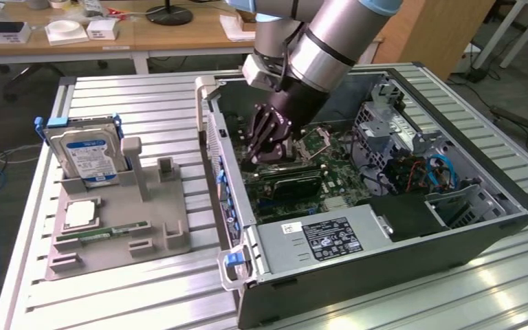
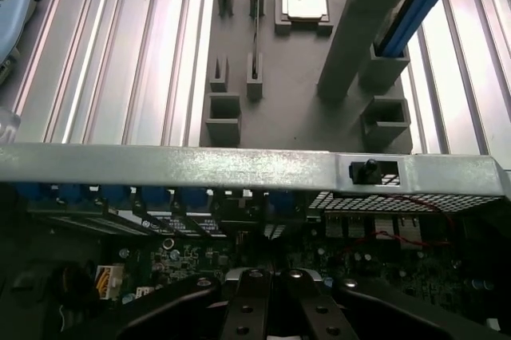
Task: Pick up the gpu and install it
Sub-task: 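Press down on the gpu until it lock into place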
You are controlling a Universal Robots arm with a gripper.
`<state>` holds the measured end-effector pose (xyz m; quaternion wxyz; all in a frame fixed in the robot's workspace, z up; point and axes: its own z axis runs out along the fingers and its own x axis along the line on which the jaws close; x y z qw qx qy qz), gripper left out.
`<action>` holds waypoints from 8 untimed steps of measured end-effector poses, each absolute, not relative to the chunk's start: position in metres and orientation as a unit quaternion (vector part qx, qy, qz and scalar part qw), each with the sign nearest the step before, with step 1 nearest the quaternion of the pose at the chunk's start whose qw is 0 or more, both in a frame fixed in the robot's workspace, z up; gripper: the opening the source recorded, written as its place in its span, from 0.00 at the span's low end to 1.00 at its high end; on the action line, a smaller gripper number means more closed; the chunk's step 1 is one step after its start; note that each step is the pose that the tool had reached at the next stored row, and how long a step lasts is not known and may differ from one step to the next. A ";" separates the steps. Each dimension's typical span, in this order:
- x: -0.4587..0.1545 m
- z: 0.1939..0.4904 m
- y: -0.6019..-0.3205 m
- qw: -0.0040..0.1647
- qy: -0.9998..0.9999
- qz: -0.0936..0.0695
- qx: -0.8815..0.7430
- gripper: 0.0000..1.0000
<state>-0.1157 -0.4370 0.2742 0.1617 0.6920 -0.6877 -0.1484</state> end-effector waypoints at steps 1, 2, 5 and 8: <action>-0.113 0.274 -0.437 0.164 -0.687 -0.151 0.692 0.10; -0.111 0.274 -0.437 0.168 -0.686 -0.154 0.691 0.10; -0.104 0.274 -0.437 0.182 -0.682 -0.169 0.687 0.10; -0.100 0.274 -0.437 0.199 -0.678 -0.186 0.683 0.10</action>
